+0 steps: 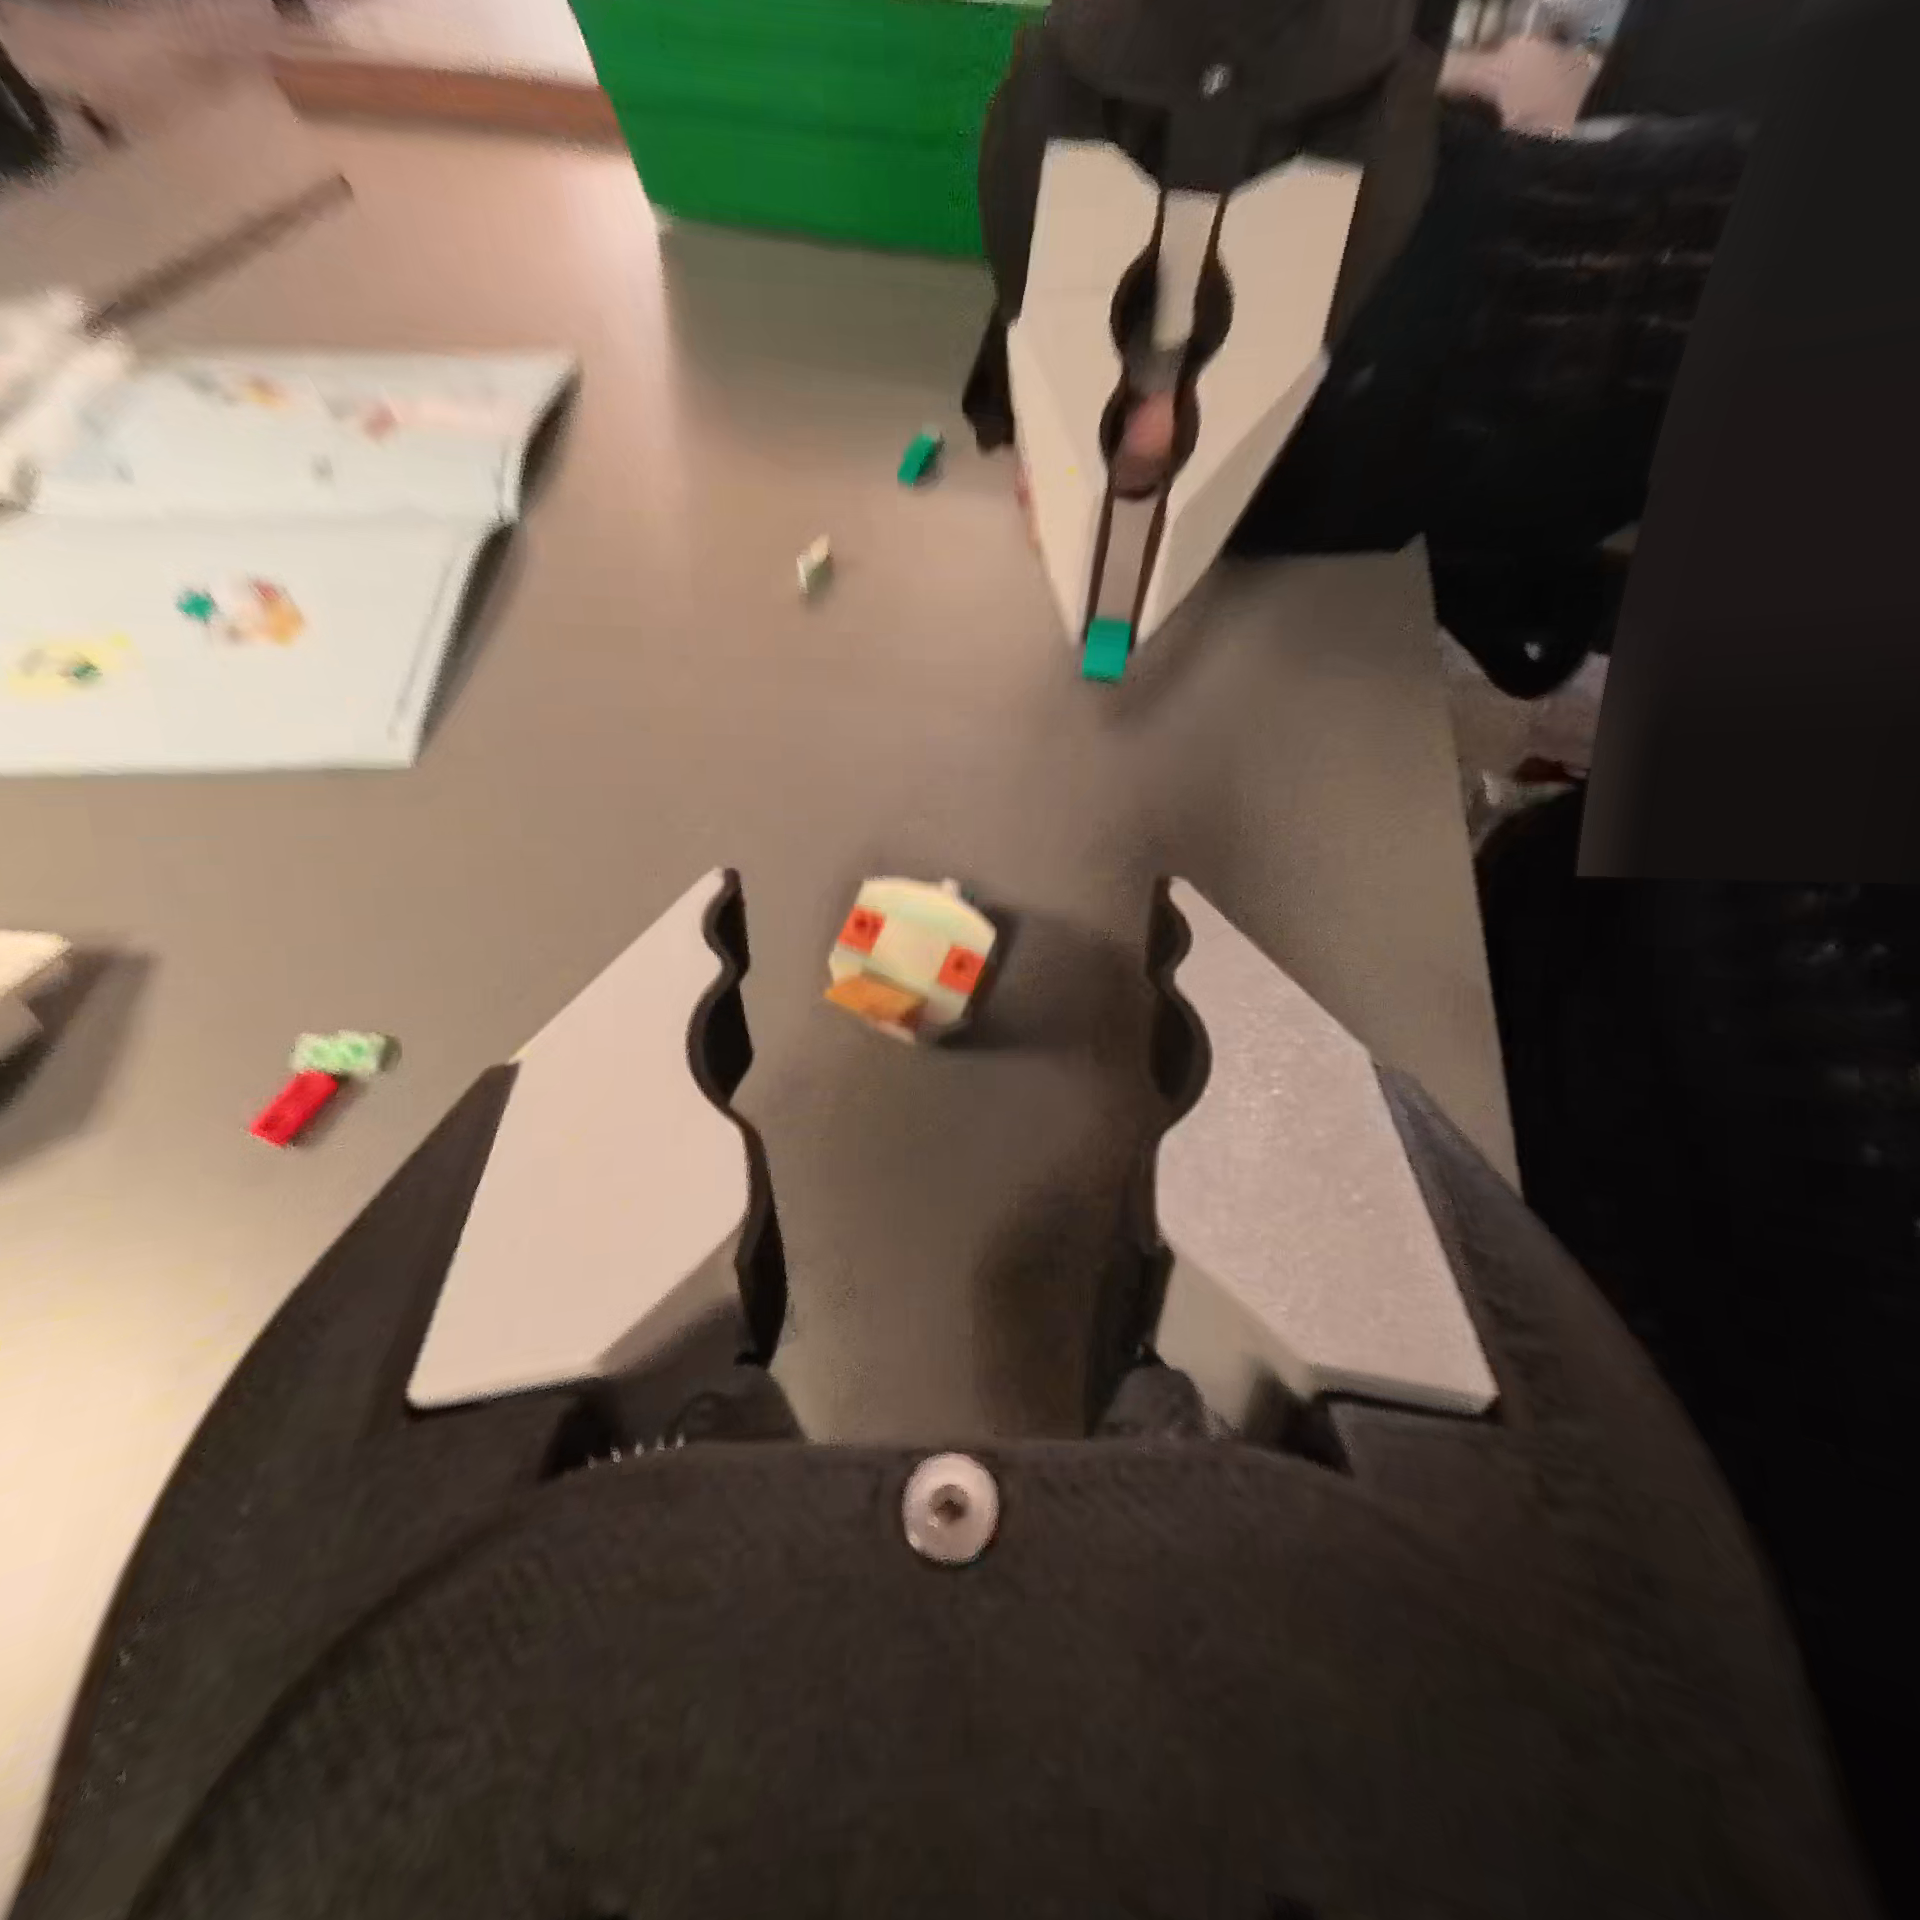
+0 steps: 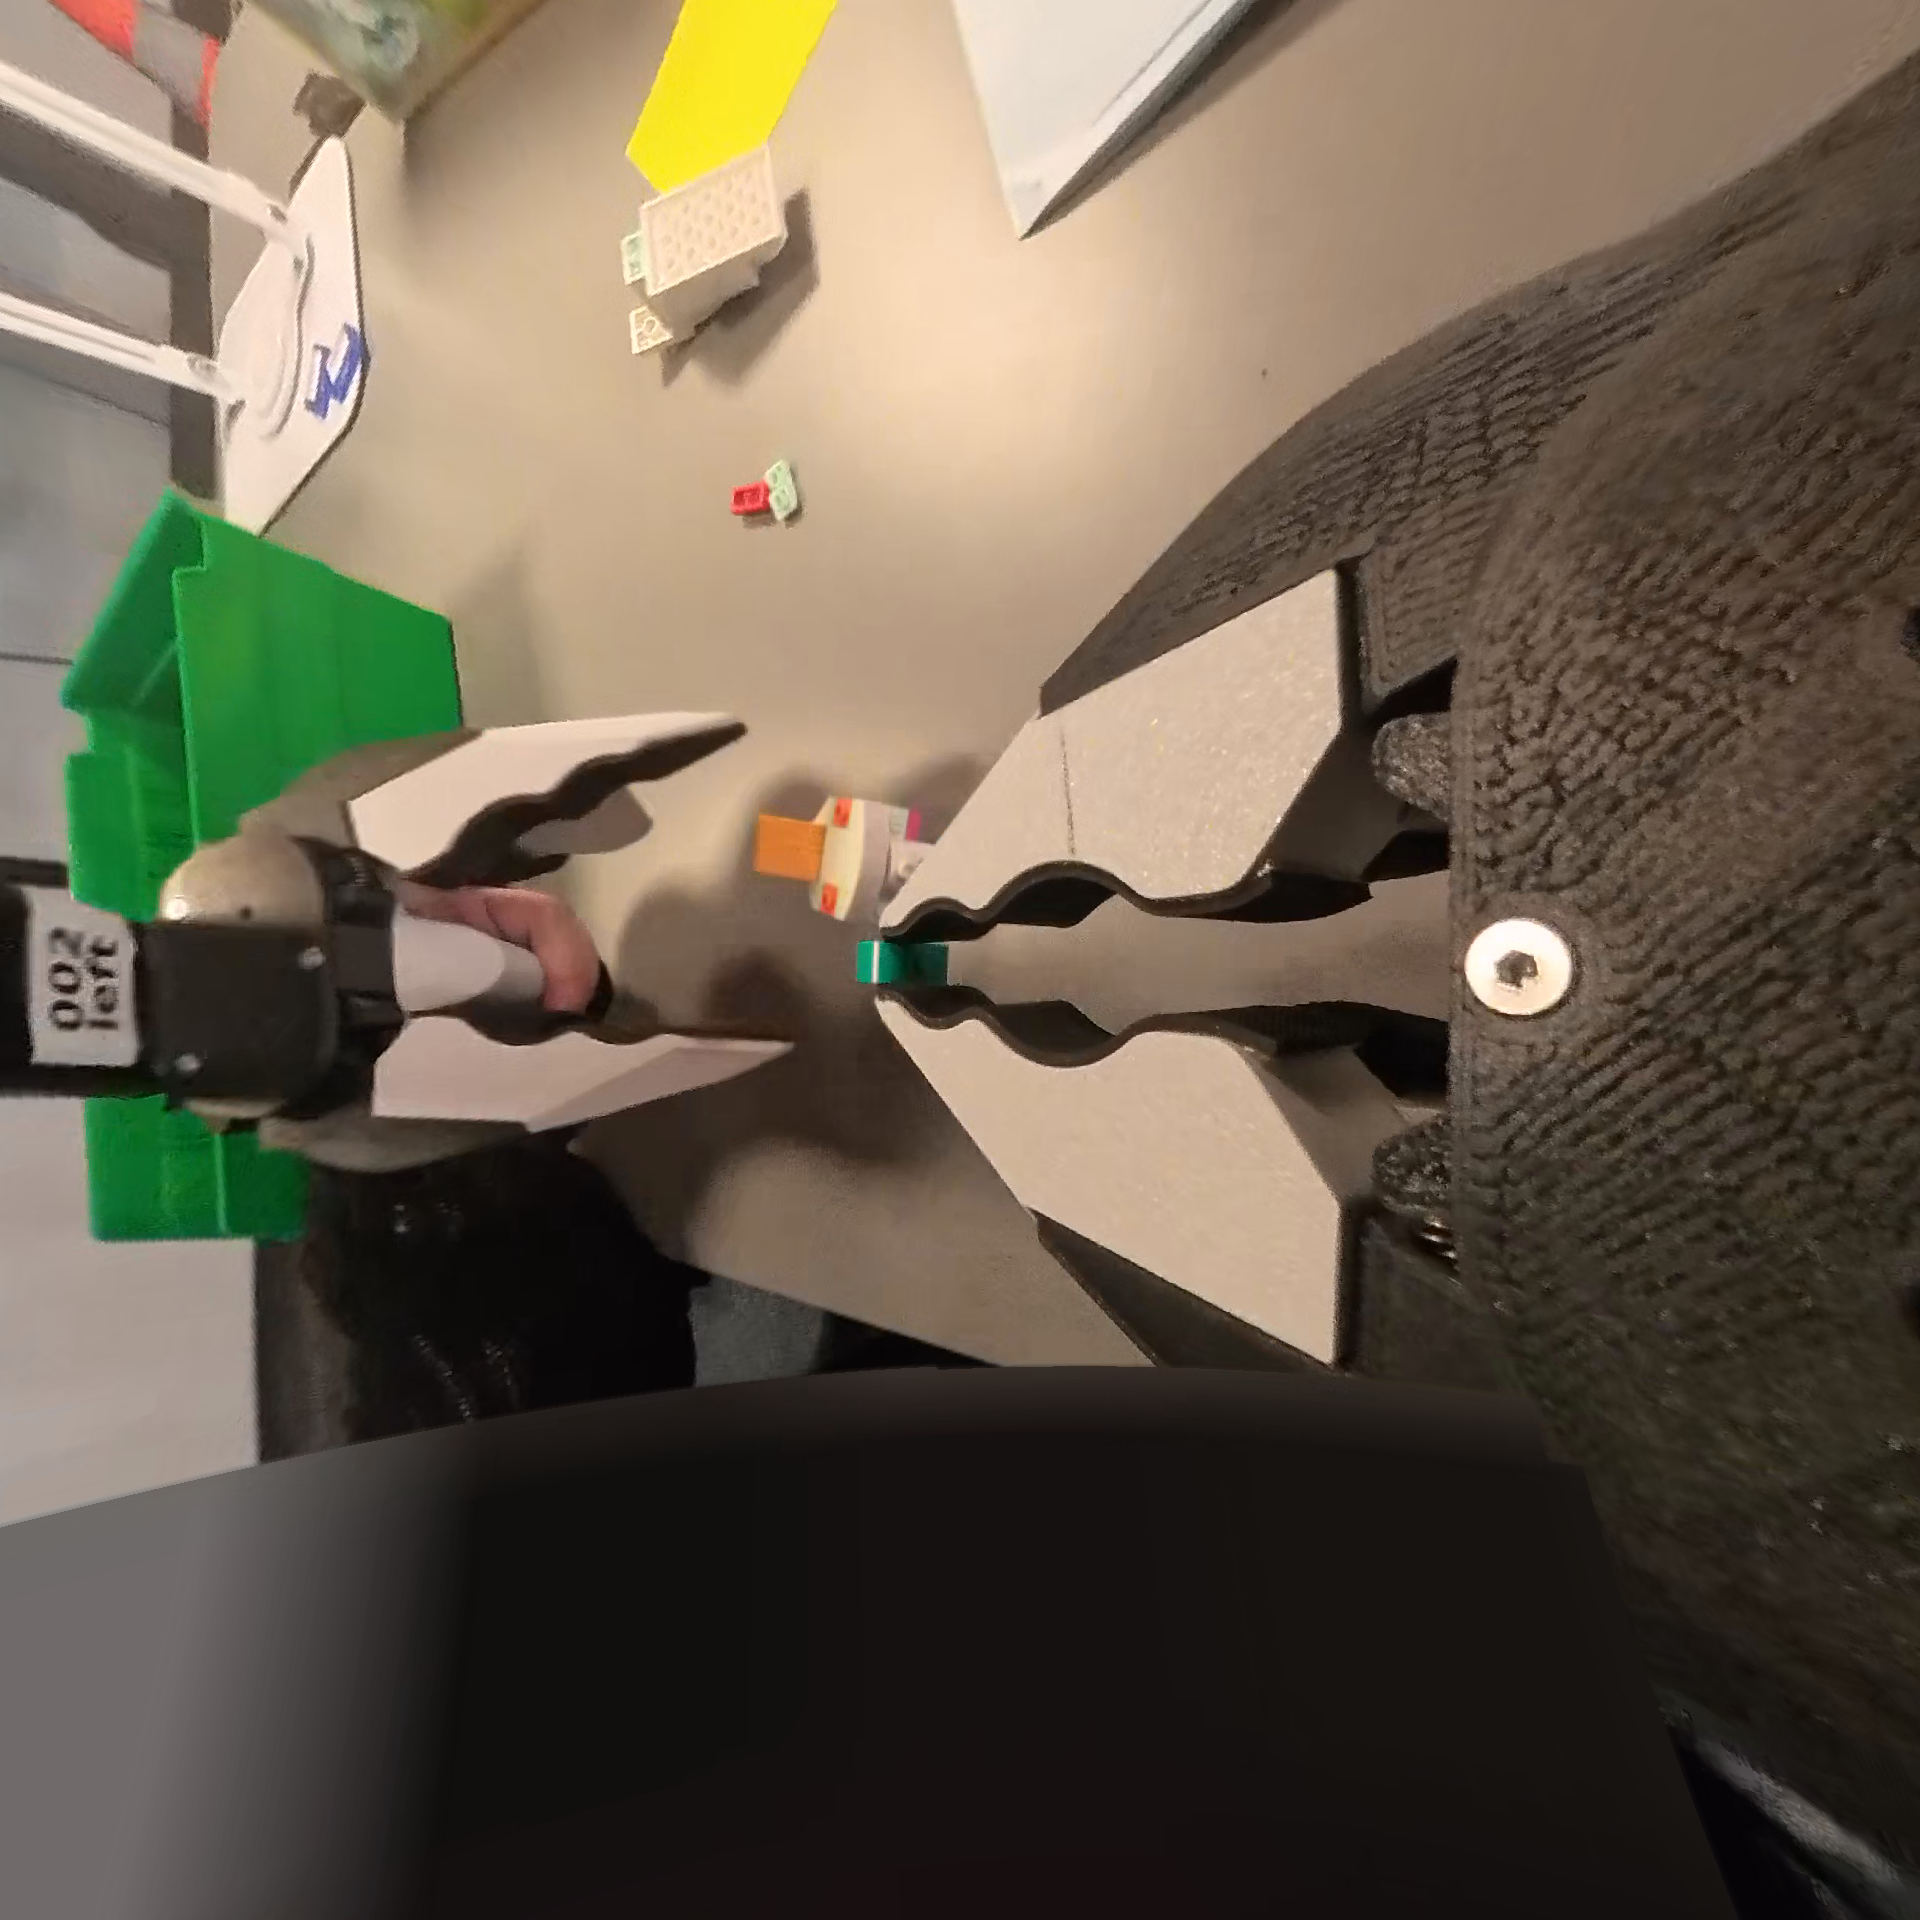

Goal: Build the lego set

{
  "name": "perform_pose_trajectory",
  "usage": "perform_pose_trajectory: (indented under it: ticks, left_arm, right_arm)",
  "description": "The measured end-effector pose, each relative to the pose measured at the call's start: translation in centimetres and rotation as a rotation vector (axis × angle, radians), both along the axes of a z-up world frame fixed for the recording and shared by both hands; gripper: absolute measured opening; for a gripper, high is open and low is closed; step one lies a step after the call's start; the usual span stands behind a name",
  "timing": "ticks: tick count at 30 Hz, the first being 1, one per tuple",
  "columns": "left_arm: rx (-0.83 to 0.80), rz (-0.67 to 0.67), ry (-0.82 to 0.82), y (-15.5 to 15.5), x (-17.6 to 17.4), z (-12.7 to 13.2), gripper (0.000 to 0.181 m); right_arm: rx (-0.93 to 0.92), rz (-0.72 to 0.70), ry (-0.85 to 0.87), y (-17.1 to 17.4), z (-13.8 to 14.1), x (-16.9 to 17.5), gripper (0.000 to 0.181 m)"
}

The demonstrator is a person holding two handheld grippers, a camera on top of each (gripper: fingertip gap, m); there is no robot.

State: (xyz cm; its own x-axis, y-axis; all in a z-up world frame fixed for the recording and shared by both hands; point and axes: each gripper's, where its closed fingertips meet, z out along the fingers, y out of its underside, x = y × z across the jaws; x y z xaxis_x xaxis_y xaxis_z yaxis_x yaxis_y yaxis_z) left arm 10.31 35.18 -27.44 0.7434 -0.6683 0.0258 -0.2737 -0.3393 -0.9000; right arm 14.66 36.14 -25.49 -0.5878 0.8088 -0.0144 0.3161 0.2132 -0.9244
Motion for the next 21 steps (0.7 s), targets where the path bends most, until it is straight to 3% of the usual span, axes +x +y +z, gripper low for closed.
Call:
perform_pose_trajectory:
  ticks: [5,17,21]
  left_arm:
    - [-0.190,-0.075,0.036,0.0,0.3,-3.5,0.076]
    - [-0.210,-0.138,0.075,1.0,0.7,-4.1,0.039]
    - [-0.164,-0.110,0.047,1.5,0.5,-3.4,0.038]
  right_arm:
    - [-0.068,-0.033,0.002,0.7,-1.1,-1.0,0.005]
    - [-0.069,-0.049,-0.032,1.2,-2.0,-2.7,0.005]
    - [-0.027,-0.052,-0.033,1.2,-2.4,-3.0,0.005]
